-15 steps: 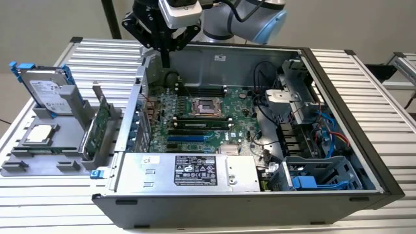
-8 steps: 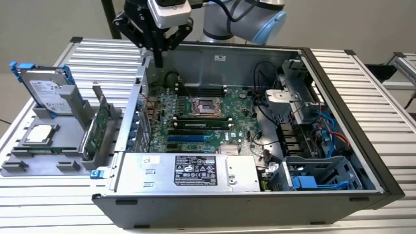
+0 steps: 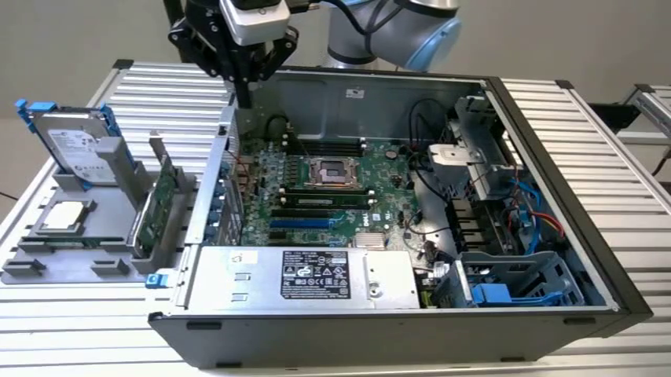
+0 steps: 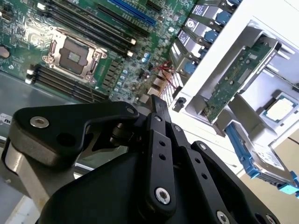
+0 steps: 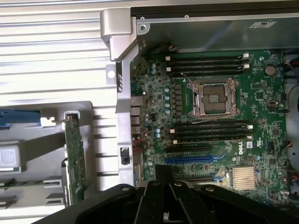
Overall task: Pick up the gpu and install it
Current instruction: 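Reach for the gpu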
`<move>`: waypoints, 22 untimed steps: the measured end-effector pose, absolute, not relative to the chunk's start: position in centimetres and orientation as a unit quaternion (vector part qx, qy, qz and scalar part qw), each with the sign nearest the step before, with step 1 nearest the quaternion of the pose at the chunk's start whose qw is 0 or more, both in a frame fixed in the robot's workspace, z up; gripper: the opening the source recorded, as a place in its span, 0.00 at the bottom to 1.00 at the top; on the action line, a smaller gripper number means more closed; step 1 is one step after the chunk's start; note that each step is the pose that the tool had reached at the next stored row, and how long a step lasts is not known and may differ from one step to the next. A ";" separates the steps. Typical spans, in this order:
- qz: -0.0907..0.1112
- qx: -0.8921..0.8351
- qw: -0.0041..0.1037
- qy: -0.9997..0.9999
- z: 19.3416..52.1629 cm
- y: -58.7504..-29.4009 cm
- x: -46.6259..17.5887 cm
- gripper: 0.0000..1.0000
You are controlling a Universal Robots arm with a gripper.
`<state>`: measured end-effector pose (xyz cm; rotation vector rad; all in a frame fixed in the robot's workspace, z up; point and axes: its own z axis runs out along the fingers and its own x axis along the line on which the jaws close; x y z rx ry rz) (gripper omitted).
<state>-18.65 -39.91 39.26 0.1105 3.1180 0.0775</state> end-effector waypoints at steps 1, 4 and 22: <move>0.025 0.035 0.010 0.999 39.3 -39.9 -18.8 0.00; 0.025 0.035 0.010 0.999 39.3 -39.9 -19.3 0.00; 0.026 0.035 0.010 0.999 39.3 -40.3 -22.3 0.00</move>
